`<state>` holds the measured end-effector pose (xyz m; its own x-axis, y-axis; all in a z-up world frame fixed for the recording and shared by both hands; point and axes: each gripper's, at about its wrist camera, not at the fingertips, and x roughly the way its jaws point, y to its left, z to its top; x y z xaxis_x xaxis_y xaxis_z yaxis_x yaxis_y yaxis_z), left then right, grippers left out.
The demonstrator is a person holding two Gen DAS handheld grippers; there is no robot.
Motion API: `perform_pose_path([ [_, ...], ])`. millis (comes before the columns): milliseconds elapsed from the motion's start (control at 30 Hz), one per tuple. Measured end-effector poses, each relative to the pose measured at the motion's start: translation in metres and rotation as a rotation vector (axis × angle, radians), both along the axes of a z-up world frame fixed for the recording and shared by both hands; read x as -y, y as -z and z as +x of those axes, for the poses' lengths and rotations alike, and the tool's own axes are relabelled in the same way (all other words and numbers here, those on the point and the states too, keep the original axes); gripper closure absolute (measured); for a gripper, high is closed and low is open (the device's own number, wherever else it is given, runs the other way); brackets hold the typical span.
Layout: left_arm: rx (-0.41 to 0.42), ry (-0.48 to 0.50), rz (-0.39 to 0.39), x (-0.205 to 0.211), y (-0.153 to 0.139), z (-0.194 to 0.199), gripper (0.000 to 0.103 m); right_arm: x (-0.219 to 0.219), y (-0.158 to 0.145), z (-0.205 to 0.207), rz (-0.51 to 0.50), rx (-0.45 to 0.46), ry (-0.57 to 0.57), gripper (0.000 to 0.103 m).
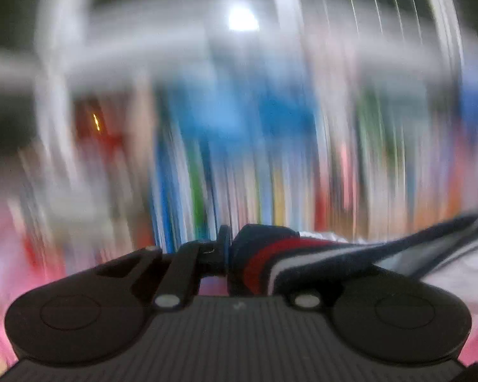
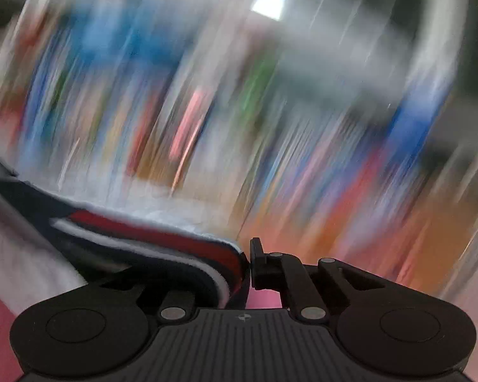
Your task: Fold clothes
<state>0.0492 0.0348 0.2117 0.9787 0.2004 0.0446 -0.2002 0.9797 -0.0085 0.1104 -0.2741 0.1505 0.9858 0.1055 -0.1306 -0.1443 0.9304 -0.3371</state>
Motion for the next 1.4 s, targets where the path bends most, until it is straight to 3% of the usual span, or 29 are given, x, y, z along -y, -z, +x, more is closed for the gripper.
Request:
perform_pose_path([
  [67,0.209,-0.025,0.058,-0.002,-0.046,-0.038,0.085,0.015,-0.071,-0.033,0.225,0.371,-0.030,0.091],
  [100,0.246,-0.026,0.093,-0.002,-0.054,-0.052,0.085,0.020,-0.078,-0.041,0.242,0.414,-0.044,0.087],
  [167,0.162,-0.004,0.144,0.002,-0.032,-0.066,0.085,0.031,-0.091,-0.056,0.276,0.500,-0.072,0.083],
  [300,-0.216,0.082,0.200,0.006,0.086,-0.066,0.085,0.053,-0.020,-0.040,0.205,0.078,-0.166,0.084],
  [367,-0.417,0.120,0.152,0.005,0.153,-0.066,0.085,0.065,0.039,-0.042,0.120,-0.133,-0.189,0.082],
  [433,-0.557,0.132,0.074,0.002,0.207,-0.072,0.084,0.070,0.081,-0.051,0.073,-0.263,-0.210,0.082],
  [500,-0.650,0.126,0.038,0.003,0.243,-0.076,0.084,0.072,0.117,-0.064,0.034,-0.369,-0.225,0.082],
  [600,-0.699,0.114,0.056,0.006,0.264,-0.083,0.082,0.074,0.163,-0.084,-0.009,-0.503,-0.237,0.082],
  [800,-0.699,0.111,0.068,0.007,0.274,-0.089,0.076,0.075,0.185,-0.097,0.026,-0.572,-0.215,0.081],
  [1000,-0.677,0.083,0.103,0.014,0.273,-0.090,0.076,0.075,0.193,-0.094,0.033,-0.583,-0.209,0.078],
  [1100,-0.605,0.061,0.135,0.020,0.254,-0.101,0.076,0.076,0.190,-0.098,0.028,-0.558,-0.222,0.078],
  [1167,-0.574,0.049,0.179,0.023,0.245,-0.104,0.070,0.077,0.178,-0.105,0.018,-0.498,-0.255,0.078],
  [1233,-0.542,0.036,0.223,0.026,0.235,-0.108,0.067,0.078,0.172,-0.106,0.003,-0.459,-0.275,0.071],
  [1333,-0.685,0.076,0.224,0.030,0.261,-0.098,0.067,0.079,0.173,-0.104,-0.029,-0.448,-0.282,0.070],
  [1400,-0.717,0.090,0.250,0.037,0.272,-0.100,0.067,0.080,0.174,-0.106,-0.053,-0.448,-0.286,0.070],
])
